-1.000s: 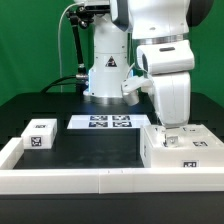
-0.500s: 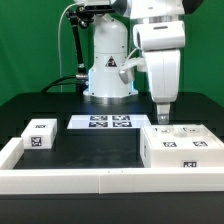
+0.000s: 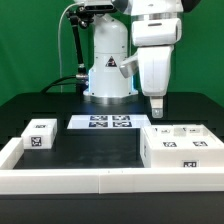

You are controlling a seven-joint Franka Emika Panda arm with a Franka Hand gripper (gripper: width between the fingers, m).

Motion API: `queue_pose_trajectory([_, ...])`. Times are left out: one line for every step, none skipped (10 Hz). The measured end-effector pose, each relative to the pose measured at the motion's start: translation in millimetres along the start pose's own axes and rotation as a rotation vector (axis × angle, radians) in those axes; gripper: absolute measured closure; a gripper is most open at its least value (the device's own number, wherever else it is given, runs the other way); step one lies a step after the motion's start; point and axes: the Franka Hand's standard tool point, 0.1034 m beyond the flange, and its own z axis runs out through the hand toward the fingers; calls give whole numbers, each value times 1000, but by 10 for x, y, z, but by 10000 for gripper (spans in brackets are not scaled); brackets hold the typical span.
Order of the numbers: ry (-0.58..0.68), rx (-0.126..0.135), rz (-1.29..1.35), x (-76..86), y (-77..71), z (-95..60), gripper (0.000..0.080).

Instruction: Assemble cabinet

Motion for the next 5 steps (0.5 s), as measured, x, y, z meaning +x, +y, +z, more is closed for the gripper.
queue_pose_trajectory([0,0,70,3,-2,0,4])
queue_pose_trajectory([2,-2,141,-2,0,3,4])
queue_pose_trajectory([36,-31,278,-50,10,24,4])
queue_pose_trajectory([40,-30,429,-74,-46,51,4])
queue_pose_trajectory([65,-54,527,-23,-61,53,4])
